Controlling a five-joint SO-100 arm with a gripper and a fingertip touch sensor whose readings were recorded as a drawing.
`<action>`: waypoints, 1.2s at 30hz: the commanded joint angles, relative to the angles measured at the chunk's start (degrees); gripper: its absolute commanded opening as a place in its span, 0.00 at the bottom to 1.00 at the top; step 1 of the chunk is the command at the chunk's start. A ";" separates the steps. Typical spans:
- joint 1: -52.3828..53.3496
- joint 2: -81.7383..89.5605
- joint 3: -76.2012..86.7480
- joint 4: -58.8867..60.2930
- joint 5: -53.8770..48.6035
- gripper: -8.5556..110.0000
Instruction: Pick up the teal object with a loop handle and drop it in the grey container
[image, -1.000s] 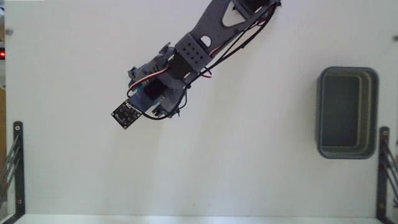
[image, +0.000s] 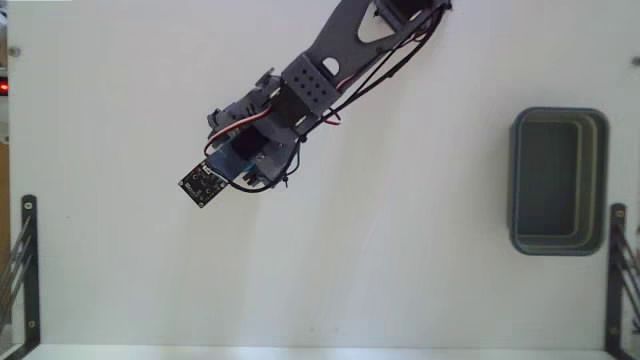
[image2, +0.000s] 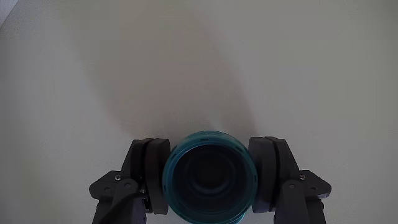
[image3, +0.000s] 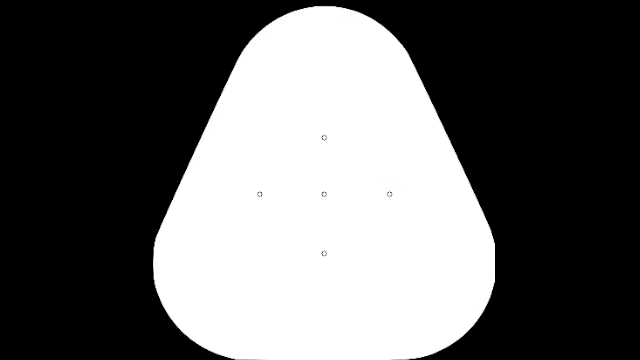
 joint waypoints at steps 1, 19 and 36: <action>0.73 1.95 -0.30 -0.66 0.26 0.68; 0.73 1.95 -0.30 -0.66 0.26 0.64; 0.73 1.95 -0.30 -0.66 0.26 0.64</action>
